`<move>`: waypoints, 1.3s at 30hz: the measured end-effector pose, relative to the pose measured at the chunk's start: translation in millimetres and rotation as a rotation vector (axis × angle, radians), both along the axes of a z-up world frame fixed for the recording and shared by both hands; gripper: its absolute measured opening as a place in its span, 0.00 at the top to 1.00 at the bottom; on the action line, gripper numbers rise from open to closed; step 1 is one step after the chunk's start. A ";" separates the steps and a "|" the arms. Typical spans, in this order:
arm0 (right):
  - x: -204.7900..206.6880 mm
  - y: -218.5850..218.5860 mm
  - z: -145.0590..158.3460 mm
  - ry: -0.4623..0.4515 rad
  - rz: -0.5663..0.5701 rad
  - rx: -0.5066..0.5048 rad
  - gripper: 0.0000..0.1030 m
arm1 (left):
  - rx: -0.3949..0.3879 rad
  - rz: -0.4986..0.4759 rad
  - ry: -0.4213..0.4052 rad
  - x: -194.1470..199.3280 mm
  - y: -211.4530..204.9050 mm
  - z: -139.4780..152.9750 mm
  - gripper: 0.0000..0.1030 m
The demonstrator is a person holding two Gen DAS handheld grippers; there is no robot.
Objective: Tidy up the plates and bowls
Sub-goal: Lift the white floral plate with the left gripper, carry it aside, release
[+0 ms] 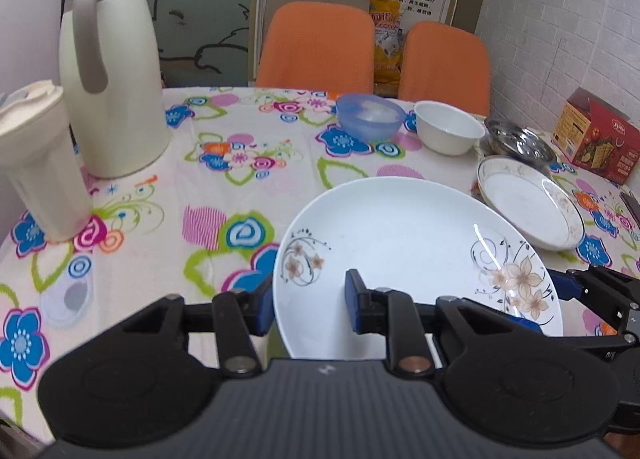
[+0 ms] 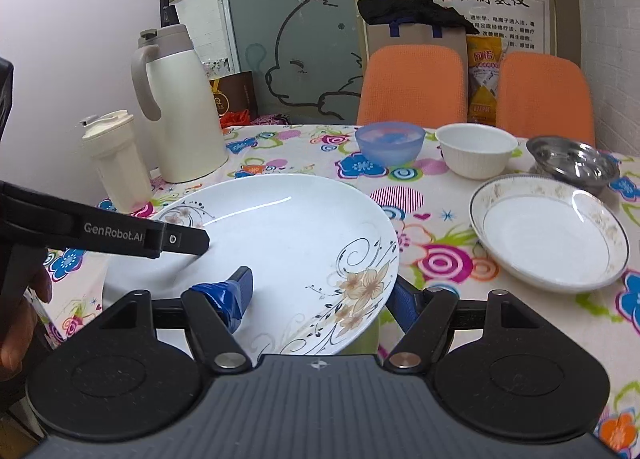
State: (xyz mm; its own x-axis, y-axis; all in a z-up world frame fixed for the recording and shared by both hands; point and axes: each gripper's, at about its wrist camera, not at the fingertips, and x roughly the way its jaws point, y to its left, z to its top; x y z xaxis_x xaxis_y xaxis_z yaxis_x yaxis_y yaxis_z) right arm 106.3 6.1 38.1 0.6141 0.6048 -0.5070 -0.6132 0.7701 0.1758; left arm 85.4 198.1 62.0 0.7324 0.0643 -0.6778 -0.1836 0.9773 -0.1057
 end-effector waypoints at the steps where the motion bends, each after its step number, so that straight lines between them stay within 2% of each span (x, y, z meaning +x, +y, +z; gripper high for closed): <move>1: -3.4 -0.1 -3.2 0.004 -0.006 0.002 0.44 | -0.004 0.000 0.007 -5.0 -1.0 -3.7 0.79; 9: -15.1 11.2 -20.4 -0.022 -0.010 -0.036 0.44 | 0.002 0.025 0.031 -17.0 -1.5 -24.9 0.79; 14: -20.7 6.9 -22.3 -0.043 -0.007 -0.029 0.44 | 0.088 0.009 0.027 -16.8 -7.9 -31.4 0.81; 16: -22.2 4.8 -20.5 -0.057 -0.027 -0.026 0.44 | 0.072 0.014 0.021 -16.8 -5.5 -30.3 0.81; 18: -26.6 4.8 -17.4 -0.119 -0.046 -0.041 0.43 | 0.050 0.018 0.016 -16.7 -1.2 -28.1 0.80; 20: -30.4 2.9 -11.2 -0.178 -0.069 -0.049 0.43 | 0.044 0.039 0.002 -18.6 1.7 -23.8 0.73; 22: -30.0 -1.0 -5.6 -0.193 -0.071 -0.035 0.43 | 0.049 0.046 -0.012 -19.6 2.2 -18.2 0.70; 24: -28.3 -6.3 -1.6 -0.191 -0.072 -0.021 0.42 | 0.059 0.044 -0.030 -19.7 -0.6 -11.4 0.57; 25: -27.5 -9.0 -0.8 -0.185 -0.072 -0.016 0.42 | 0.068 0.041 -0.038 -19.1 -3.1 -8.3 0.50; 27: -25.6 -15.3 -1.5 -0.161 -0.079 0.002 0.42 | 0.088 0.032 -0.052 -15.9 -9.8 -2.9 0.48; 29: -21.8 -22.2 -2.7 -0.132 -0.093 0.014 0.42 | 0.099 0.030 -0.062 -10.9 -16.9 1.9 0.37; 30: -19.7 -26.9 -3.5 -0.116 -0.106 0.024 0.42 | 0.099 0.027 -0.067 -8.6 -20.3 4.1 0.35; 31: -17.8 -31.7 -3.8 -0.101 -0.117 0.035 0.42 | 0.098 0.024 -0.071 -5.5 -24.0 6.6 0.29; 32: -16.0 -36.7 -3.9 -0.087 -0.126 0.043 0.42 | 0.098 0.025 -0.077 -2.6 -27.4 8.9 0.18; 33: -14.5 -41.7 -4.0 -0.077 -0.135 0.047 0.42 | 0.097 0.026 -0.087 -0.5 -30.2 11.1 0.14; 39: -6.5 -70.4 -7.4 -0.039 -0.201 0.078 0.41 | 0.135 0.036 -0.122 15.3 -53.3 23.3 0.14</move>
